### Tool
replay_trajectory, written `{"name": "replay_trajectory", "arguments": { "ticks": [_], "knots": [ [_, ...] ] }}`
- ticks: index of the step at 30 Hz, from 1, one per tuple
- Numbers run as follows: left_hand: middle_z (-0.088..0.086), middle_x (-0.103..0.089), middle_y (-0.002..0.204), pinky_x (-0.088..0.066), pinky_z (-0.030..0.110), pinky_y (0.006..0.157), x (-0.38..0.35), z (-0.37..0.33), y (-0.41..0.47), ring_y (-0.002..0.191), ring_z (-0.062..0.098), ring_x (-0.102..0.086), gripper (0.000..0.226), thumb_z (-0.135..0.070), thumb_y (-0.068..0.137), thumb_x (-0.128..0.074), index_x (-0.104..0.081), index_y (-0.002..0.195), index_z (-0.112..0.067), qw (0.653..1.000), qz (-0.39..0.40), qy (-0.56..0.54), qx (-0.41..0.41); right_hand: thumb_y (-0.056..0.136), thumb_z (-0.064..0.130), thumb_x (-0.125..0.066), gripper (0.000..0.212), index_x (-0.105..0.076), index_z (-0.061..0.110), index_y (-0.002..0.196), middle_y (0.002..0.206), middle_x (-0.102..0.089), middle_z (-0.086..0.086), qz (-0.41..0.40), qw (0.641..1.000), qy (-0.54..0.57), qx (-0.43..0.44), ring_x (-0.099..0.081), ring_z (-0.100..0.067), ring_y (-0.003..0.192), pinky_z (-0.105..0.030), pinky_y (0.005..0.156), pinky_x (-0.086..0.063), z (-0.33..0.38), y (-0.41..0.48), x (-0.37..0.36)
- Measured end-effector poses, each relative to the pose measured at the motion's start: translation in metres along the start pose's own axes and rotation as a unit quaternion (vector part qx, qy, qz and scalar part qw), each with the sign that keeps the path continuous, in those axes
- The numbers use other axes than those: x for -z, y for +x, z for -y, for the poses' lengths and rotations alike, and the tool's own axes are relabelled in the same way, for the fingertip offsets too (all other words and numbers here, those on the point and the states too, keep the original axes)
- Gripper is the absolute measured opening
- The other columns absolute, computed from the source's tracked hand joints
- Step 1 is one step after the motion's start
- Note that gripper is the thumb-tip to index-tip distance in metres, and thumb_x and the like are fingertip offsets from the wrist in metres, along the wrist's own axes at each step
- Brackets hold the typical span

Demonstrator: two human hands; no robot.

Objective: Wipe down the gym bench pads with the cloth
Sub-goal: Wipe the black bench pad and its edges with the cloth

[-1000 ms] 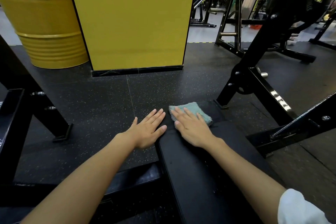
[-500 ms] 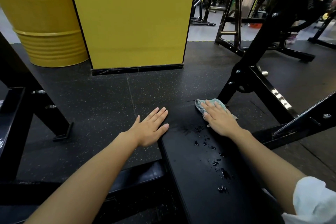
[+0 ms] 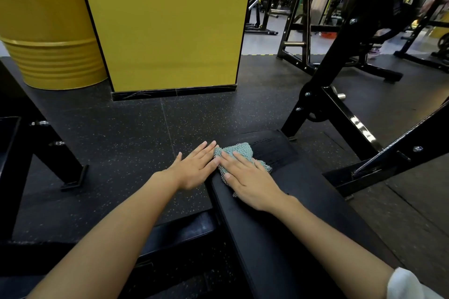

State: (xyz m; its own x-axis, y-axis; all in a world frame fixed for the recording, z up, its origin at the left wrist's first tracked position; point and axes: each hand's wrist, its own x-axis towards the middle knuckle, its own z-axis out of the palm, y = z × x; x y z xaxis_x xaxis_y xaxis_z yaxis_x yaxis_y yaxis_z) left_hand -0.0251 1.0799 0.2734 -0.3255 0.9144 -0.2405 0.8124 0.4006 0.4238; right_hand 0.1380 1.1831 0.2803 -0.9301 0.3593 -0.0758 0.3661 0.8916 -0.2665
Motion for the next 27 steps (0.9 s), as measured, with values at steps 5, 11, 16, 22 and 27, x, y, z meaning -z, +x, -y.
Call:
{"name": "replay_trajectory", "arguments": {
  "ticks": [5,11,16,22,27],
  "knots": [
    [-0.026,0.012,0.160,0.007,0.057,0.120,0.001,0.002,-0.002,0.146,-0.003,0.017,0.055,-0.050,0.105,-0.013,0.002,0.156,-0.036,1.000,-0.001,-0.012,-0.003,0.107,0.040,-0.023,0.050,-0.012,0.037,0.157,0.164,-0.004,0.018,-0.005,0.998,-0.010,-0.058,0.001,-0.006,0.151,-0.039,0.122,-0.003,-0.031,0.000,0.010],
    [-0.026,0.011,0.160,0.007,0.057,0.120,0.001,0.001,-0.001,0.147,-0.003,0.016,0.054,-0.048,0.105,-0.012,0.000,0.156,-0.036,1.000,0.000,-0.016,-0.002,0.108,0.036,-0.021,0.051,-0.011,0.032,0.157,0.165,-0.003,0.013,-0.027,0.991,-0.007,-0.128,0.001,-0.011,0.152,-0.041,0.121,-0.002,-0.033,0.001,0.007],
    [-0.026,0.010,0.160,0.006,0.056,0.120,0.003,0.001,0.000,0.147,-0.003,0.015,0.054,-0.049,0.105,-0.011,-0.002,0.156,-0.036,1.000,0.003,-0.027,0.003,0.108,0.033,-0.022,0.052,-0.007,0.032,0.158,0.165,-0.001,0.015,-0.026,0.997,0.002,-0.066,0.004,-0.010,0.152,-0.039,0.121,0.000,0.009,-0.013,-0.006],
    [-0.027,0.009,0.160,0.007,0.055,0.120,0.003,0.000,0.002,0.147,-0.004,0.014,0.054,-0.052,0.104,-0.011,-0.003,0.156,-0.037,1.000,0.003,-0.025,0.010,0.108,0.036,-0.022,0.051,-0.011,0.035,0.157,0.164,-0.001,0.019,-0.016,1.000,0.005,-0.006,0.005,-0.008,0.151,-0.038,0.121,0.004,0.031,-0.027,-0.012],
    [-0.027,0.009,0.160,0.008,0.055,0.119,0.001,0.000,0.001,0.146,-0.004,0.014,0.056,-0.054,0.103,-0.012,-0.003,0.156,-0.038,1.000,-0.004,-0.026,0.011,0.108,0.036,-0.020,0.050,-0.009,0.038,0.157,0.164,-0.001,0.019,-0.015,0.999,-0.013,-0.027,0.004,-0.006,0.151,-0.036,0.120,0.002,0.007,-0.026,-0.005]
  ]
}}
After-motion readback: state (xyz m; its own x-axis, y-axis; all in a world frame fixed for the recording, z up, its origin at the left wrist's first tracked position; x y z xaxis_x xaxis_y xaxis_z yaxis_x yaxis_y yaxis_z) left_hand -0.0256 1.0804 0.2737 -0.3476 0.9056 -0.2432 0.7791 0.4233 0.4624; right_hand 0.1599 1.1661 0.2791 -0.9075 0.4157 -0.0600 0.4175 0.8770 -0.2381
